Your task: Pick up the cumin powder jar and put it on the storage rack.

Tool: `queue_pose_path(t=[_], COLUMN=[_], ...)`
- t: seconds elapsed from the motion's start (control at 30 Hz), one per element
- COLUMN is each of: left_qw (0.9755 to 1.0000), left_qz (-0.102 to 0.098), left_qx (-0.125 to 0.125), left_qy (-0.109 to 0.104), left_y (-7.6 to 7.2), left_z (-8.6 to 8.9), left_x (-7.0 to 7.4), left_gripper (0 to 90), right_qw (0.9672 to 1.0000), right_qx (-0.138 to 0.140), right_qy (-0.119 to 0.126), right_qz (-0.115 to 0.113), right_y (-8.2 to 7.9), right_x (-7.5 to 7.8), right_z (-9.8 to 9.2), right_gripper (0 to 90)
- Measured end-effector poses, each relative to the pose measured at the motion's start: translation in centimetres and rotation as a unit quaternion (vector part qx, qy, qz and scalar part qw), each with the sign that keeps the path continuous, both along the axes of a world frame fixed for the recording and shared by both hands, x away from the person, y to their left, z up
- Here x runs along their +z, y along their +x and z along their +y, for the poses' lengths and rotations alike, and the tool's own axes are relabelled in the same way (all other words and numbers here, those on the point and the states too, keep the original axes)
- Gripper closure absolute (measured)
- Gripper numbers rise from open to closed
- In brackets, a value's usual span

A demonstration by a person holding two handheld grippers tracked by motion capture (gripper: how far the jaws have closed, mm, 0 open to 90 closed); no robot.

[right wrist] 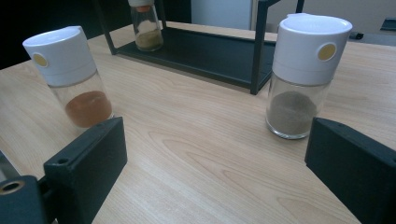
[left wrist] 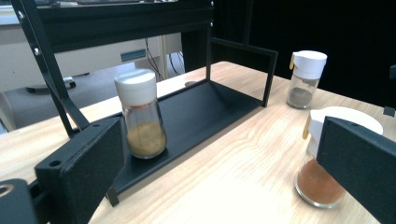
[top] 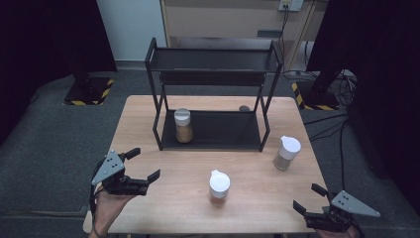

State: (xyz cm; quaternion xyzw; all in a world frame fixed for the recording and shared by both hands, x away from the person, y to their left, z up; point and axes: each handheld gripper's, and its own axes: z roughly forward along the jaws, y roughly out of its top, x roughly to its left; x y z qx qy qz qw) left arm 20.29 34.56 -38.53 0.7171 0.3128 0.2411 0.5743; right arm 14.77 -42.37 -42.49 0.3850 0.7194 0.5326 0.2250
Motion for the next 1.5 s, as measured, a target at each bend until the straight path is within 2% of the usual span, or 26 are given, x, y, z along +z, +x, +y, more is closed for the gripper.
queue_pose_path(t=[0.4, 0.67, 0.97, 1.5], left_qw=[0.9998, 0.9997, 0.9993, 0.9990], left_qz=[0.006, 0.006, 0.021, 0.029], left_qx=[0.016, 0.021, 0.029, 0.035], left_qy=[0.010, 0.005, 0.003, 0.002], left_y=[-1.4, -2.2, -2.5, -2.7], left_z=[0.7, 1.3, 1.6, 2.0], left_x=[-2.0, -3.5, -5.0, -6.5], left_gripper=[0.3, 0.4, 0.4, 0.7], right_qw=[1.0000, 1.0000, 1.0000, 1.0000], right_qx=[0.000, -0.001, 0.000, -0.001], right_qy=[0.000, 0.000, 0.001, -0.001], right_qz=[0.000, 0.000, -0.001, 0.000], right_y=[0.0, 0.0, 0.0, 0.0], right_x=[0.0, 0.0, 0.0, 0.0], right_z=[0.0, 0.0, 0.0, 0.0], right_gripper=[5.9, 5.9, 5.9, 5.9])
